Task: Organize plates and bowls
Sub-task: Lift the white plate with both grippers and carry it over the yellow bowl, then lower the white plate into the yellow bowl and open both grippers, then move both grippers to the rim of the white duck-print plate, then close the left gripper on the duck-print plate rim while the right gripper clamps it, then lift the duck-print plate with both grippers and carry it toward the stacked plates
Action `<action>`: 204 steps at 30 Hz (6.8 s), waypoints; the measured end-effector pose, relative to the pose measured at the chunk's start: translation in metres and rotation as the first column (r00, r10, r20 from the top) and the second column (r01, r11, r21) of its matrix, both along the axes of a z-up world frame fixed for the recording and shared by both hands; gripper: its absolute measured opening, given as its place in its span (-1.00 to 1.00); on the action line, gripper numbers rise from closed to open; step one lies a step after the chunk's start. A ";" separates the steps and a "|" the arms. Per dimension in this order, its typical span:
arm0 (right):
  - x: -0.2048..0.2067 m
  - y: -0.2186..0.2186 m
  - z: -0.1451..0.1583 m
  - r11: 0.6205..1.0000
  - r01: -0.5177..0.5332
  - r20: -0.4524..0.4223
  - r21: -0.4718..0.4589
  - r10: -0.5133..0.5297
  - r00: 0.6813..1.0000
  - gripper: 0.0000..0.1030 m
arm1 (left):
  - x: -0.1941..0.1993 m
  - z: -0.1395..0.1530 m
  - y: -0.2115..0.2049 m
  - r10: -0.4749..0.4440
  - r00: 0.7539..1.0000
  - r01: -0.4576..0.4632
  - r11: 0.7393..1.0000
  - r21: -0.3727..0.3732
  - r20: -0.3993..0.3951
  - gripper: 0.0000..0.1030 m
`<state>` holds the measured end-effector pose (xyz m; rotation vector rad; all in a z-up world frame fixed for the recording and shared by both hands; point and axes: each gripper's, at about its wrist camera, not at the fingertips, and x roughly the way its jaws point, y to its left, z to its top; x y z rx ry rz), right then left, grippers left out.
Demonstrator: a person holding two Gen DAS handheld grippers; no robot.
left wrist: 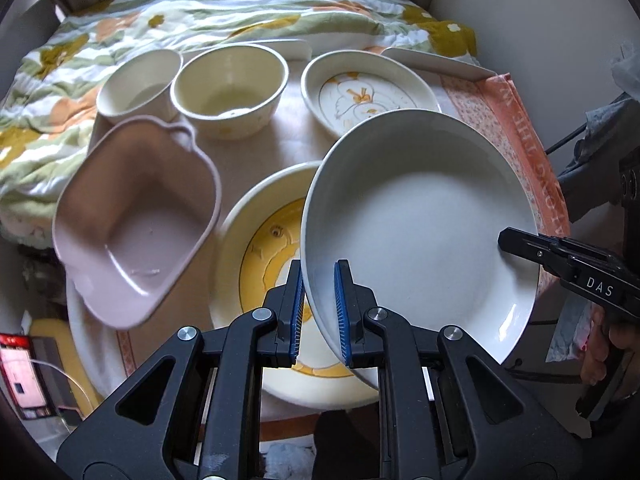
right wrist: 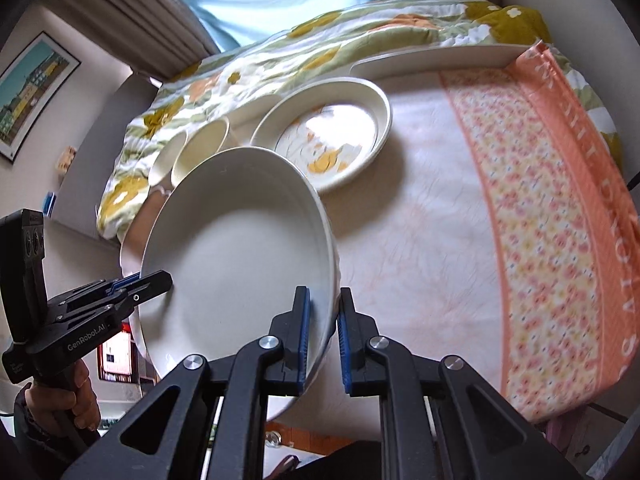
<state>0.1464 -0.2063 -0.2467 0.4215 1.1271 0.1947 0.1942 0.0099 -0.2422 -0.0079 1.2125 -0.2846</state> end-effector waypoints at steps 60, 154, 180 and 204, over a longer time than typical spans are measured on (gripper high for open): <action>0.029 0.077 -0.028 0.928 -0.238 0.004 -0.288 0.250 0.968 -0.77 | -0.020 -0.050 -0.002 0.022 0.993 -0.069 0.912 0.404 0.120 -0.73; 0.208 -0.062 -0.033 0.889 -0.446 0.045 -0.102 0.452 0.891 -0.78 | 0.140 -0.045 -0.061 0.429 0.901 -0.433 0.898 -0.079 -0.058 -0.67; -0.010 0.019 0.033 0.987 -0.115 0.133 -0.113 0.130 0.983 -0.78 | -0.024 0.023 0.020 0.139 0.989 -0.135 0.986 -0.103 0.041 -0.67; -0.011 0.040 -0.019 0.979 -0.114 0.079 -0.169 0.129 0.989 -0.76 | -0.012 -0.056 0.026 0.130 0.991 -0.132 0.990 -0.056 -0.033 -0.65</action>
